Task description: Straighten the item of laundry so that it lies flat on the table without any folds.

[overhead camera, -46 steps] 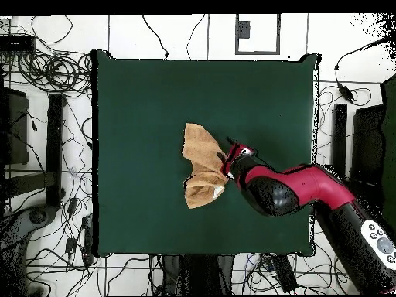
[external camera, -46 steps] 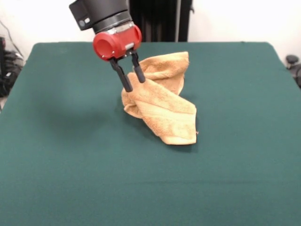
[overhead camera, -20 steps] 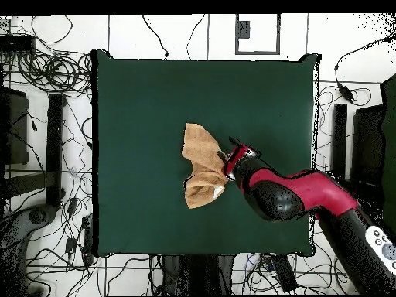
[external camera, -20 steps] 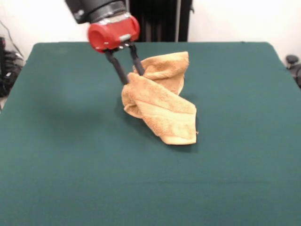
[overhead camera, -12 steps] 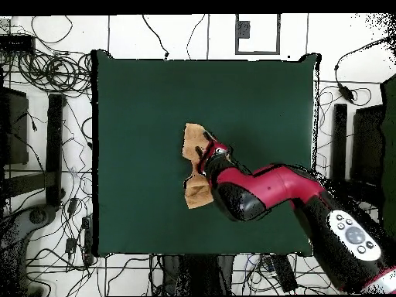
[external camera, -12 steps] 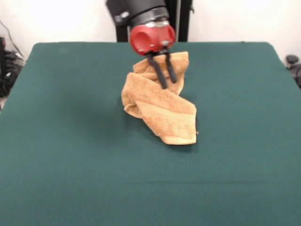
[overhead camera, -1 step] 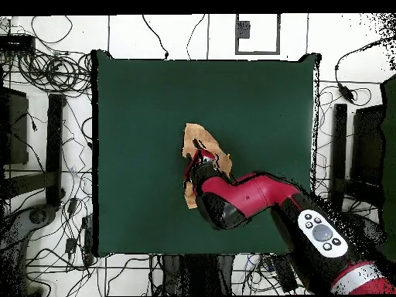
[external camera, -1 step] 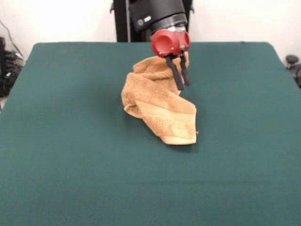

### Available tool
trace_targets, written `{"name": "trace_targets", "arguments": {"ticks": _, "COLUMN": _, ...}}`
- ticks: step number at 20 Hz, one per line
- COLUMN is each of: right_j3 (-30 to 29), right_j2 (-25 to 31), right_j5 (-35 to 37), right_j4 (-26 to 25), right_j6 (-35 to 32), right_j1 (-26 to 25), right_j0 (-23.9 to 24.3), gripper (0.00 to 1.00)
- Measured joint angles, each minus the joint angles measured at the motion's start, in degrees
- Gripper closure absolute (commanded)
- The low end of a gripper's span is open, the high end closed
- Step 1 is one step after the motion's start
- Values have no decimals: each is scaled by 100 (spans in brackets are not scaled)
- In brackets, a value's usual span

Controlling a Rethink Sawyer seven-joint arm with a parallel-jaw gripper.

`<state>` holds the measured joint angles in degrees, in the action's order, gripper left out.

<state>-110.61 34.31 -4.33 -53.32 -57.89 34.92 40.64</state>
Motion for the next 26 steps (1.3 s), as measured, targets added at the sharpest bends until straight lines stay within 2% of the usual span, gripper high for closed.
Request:
{"name": "trace_targets", "arguments": {"ticks": 2, "right_j3": -3, "right_j2": 34, "right_j5": -9, "right_j4": 2, "right_j6": 0, "right_j1": -40, "right_j0": 147, "gripper": 0}}
{"name": "trace_targets", "arguments": {"ticks": 10, "right_j3": 3, "right_j2": 666, "right_j5": 294, "right_j4": -4, "right_j6": 0, "right_j1": -726, "right_j0": 1531, "gripper": 0}}
{"name": "trace_targets", "arguments": {"ticks": 15, "right_j3": 6, "right_j2": 822, "right_j5": 604, "right_j4": -19, "right_j6": 0, "right_j1": -1113, "right_j0": 2080, "gripper": 0}}
{"name": "trace_targets", "arguments": {"ticks": 18, "right_j3": 5, "right_j2": 823, "right_j5": 661, "right_j4": -23, "right_j6": 0, "right_j1": -1241, "right_j0": 2175, "gripper": 0}}
{"name": "trace_targets", "arguments": {"ticks": 26, "right_j3": 6, "right_j2": 813, "right_j5": 648, "right_j4": -27, "right_j6": 0, "right_j1": -1151, "right_j0": 1940, "gripper": 0}}
